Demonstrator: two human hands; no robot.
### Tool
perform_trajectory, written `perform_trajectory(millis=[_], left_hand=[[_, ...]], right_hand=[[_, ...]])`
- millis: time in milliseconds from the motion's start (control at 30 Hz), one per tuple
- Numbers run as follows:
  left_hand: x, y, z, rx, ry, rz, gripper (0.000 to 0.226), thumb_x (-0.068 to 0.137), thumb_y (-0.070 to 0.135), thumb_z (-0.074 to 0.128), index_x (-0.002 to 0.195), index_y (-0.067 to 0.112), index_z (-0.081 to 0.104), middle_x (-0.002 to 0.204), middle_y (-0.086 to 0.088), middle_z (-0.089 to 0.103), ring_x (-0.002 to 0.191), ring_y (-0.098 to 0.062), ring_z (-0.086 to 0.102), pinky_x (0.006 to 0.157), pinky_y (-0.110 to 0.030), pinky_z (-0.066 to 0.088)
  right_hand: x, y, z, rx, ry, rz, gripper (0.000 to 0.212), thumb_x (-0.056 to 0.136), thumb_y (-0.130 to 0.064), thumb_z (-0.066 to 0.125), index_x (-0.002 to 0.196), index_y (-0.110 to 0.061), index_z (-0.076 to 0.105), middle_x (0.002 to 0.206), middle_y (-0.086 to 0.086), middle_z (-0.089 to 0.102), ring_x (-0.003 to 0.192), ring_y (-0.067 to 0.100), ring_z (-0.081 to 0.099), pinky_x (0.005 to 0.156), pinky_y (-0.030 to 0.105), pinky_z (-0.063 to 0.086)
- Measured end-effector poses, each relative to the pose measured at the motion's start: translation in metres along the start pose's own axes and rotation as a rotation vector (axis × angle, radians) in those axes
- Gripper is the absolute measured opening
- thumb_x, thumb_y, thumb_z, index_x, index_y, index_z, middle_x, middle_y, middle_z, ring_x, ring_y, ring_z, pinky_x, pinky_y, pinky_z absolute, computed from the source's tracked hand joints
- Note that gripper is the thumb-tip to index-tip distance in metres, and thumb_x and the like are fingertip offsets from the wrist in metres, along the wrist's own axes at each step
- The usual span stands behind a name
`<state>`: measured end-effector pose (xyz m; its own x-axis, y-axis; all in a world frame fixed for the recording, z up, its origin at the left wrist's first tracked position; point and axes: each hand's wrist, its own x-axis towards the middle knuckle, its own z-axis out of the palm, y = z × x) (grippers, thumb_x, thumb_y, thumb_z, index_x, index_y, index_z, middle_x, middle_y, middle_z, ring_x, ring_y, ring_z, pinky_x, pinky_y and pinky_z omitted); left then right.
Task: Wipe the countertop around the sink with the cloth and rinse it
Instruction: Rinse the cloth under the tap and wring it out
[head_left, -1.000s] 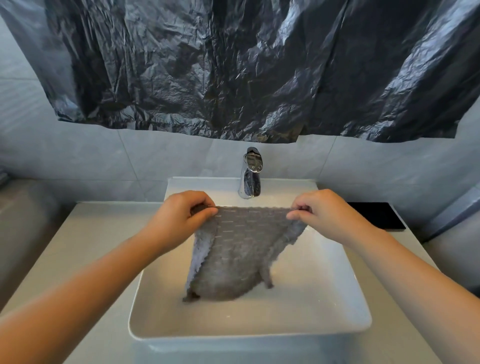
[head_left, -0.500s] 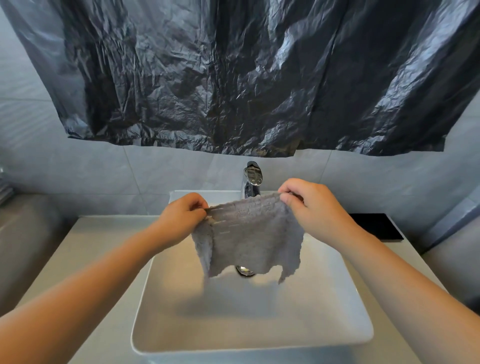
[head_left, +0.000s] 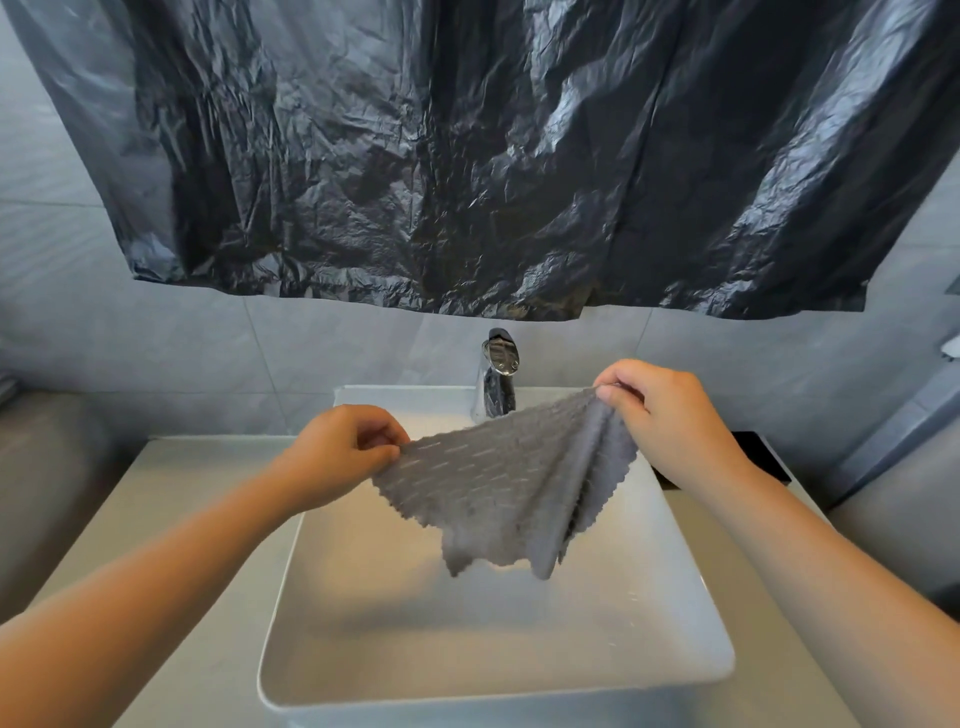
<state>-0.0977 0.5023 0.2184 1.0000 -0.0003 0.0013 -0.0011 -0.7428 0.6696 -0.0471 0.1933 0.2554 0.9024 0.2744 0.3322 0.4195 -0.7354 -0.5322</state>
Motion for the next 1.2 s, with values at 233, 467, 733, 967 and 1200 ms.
perform_trajectory(millis=[233, 467, 733, 967, 1200], left_hand=[[-0.010, 0.004, 0.006, -0.066, 0.113, 0.063, 0.013, 0.093, 0.015, 0.053, 0.087, 0.023, 0.061, 0.080, 0.005, 0.064, 0.072, -0.010, 0.058, 0.062, -0.015, 0.044], [-0.016, 0.014, 0.011, -0.310, 0.291, 0.054, 0.018, 0.093, 0.011, 0.049, 0.084, 0.023, 0.059, 0.068, 0.001, 0.057, 0.055, -0.005, 0.043, 0.050, -0.016, 0.034], [-0.021, -0.013, 0.000, -0.487, 0.181, -0.044, 0.025, 0.090, 0.006, 0.057, 0.075, 0.022, 0.070, 0.069, 0.003, 0.066, 0.061, -0.012, 0.054, 0.057, -0.023, 0.041], [0.003, -0.029, 0.044, -0.044, 0.157, -0.007, 0.019, 0.087, 0.014, 0.064, 0.077, 0.029, 0.067, 0.075, 0.015, 0.065, 0.073, -0.005, 0.059, 0.061, -0.013, 0.039], [0.037, -0.044, 0.068, 0.036, 0.171, -0.061, 0.020, 0.088, 0.028, 0.058, 0.076, 0.044, 0.063, 0.078, 0.021, 0.066, 0.072, -0.005, 0.063, 0.071, -0.035, 0.056]], right_hand=[[-0.023, 0.012, 0.030, 0.046, 0.059, 0.215, 0.014, 0.097, -0.016, 0.045, 0.086, -0.016, 0.053, 0.074, -0.005, 0.053, 0.070, 0.017, 0.049, 0.060, 0.028, 0.039], [-0.046, -0.005, 0.029, 0.062, 0.160, 0.110, 0.014, 0.099, -0.016, 0.040, 0.088, -0.017, 0.048, 0.065, -0.006, 0.046, 0.061, 0.012, 0.045, 0.056, 0.026, 0.036], [-0.057, 0.001, 0.015, -0.026, -0.049, -0.018, 0.011, 0.096, -0.021, 0.050, 0.087, -0.022, 0.058, 0.062, -0.008, 0.055, 0.058, 0.008, 0.050, 0.055, 0.025, 0.039], [-0.042, 0.056, 0.061, -0.228, -0.125, 0.141, 0.012, 0.094, -0.027, 0.055, 0.097, -0.028, 0.067, 0.082, -0.009, 0.063, 0.077, 0.015, 0.058, 0.055, 0.024, 0.034], [-0.013, 0.090, 0.086, -0.095, -0.137, 0.182, 0.013, 0.093, -0.017, 0.058, 0.095, -0.017, 0.071, 0.088, -0.001, 0.069, 0.080, 0.015, 0.059, 0.065, 0.024, 0.038]])
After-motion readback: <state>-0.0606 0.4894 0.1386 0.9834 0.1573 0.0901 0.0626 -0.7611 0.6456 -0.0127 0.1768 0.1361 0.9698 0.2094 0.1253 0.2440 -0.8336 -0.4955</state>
